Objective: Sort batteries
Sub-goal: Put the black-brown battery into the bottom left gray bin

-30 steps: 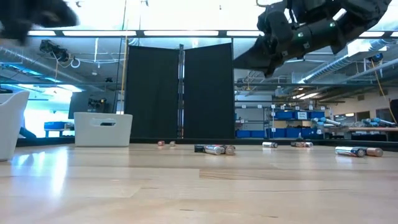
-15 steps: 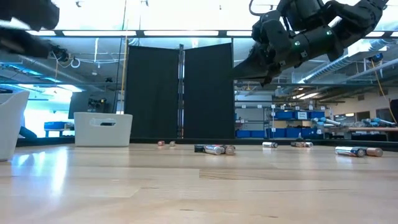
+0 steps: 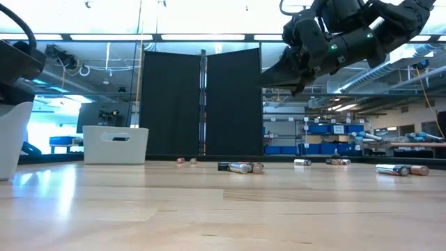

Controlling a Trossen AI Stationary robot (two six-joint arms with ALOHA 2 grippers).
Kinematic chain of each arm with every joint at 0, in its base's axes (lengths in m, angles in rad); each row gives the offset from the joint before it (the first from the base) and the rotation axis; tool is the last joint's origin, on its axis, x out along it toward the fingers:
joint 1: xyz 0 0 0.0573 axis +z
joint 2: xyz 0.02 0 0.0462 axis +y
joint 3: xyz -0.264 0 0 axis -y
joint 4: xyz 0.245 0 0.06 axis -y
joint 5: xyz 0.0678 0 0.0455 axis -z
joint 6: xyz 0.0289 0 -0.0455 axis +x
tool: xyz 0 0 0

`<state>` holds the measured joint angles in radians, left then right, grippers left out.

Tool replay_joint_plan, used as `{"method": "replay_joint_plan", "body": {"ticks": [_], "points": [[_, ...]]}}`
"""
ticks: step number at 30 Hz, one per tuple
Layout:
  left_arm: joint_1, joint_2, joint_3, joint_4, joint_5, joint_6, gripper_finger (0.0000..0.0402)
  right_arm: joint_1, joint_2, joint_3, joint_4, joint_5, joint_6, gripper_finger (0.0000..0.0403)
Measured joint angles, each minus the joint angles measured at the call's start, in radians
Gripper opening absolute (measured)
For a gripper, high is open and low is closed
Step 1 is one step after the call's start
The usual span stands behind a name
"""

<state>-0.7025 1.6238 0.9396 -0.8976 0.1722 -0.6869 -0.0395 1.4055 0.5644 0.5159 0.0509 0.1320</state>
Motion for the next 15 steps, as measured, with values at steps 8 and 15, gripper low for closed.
{"method": "replay_joint_plan", "body": {"ticks": [8,15], "points": [[0.0,-0.001,-0.012,0.014,-0.005,-0.002,0.0055,0.0,0.0,0.0,0.0,0.0,0.0,0.0013],[0.0,-0.002,-0.012,0.016,0.006,-0.026,0.0055,0.0,0.0,0.0,0.0,0.0,0.021,0.0028]]}}
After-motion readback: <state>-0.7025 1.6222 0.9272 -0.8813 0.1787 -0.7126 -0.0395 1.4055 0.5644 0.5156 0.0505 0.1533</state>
